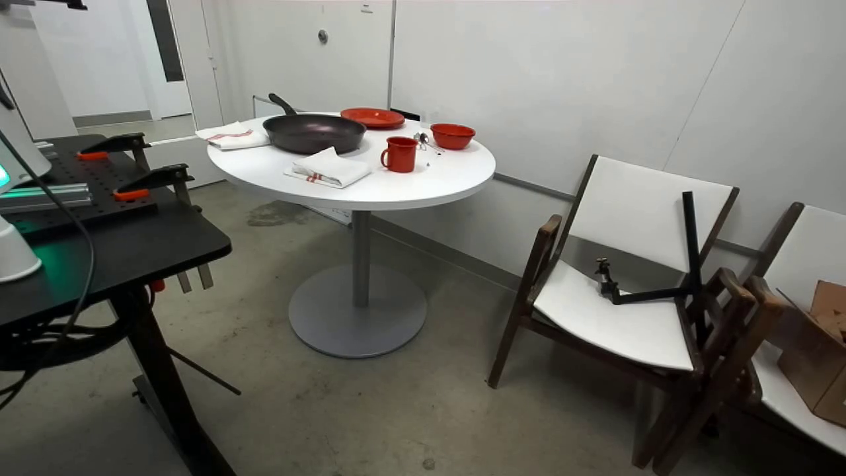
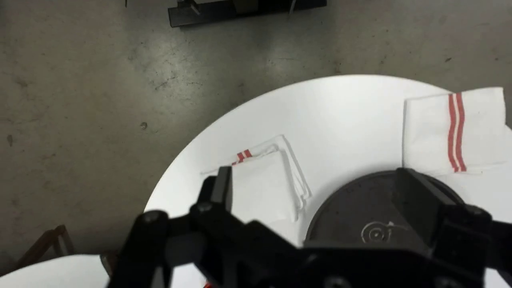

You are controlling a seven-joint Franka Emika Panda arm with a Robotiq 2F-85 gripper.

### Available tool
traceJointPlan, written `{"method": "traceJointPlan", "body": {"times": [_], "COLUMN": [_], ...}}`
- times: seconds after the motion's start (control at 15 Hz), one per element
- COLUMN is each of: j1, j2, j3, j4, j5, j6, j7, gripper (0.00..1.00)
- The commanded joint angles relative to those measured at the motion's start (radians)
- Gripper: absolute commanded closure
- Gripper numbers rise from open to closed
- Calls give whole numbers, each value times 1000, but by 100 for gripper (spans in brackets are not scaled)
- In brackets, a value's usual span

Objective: Move the cup to the left

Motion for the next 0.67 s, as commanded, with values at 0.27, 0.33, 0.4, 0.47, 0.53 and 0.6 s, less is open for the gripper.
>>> {"method": "traceJointPlan", "body": {"times": [0.27, 0.33, 0.4, 0.47, 0.53, 0.6], "j1": [-31, -32, -33, -34, -35, -35], "j2": [316, 352, 390, 429, 462, 484], "j3": [-72, -79, -85, -91, -96, -98], "j4": [387, 426, 470, 516, 555, 583], "j5": [-15, -9, -14, -12, -9, -1], "j6": [14, 29, 32, 28, 28, 30], "j7": [-7, -19, -16, -16, -18, -19], "gripper": [0, 0, 0, 0, 0, 0]}}
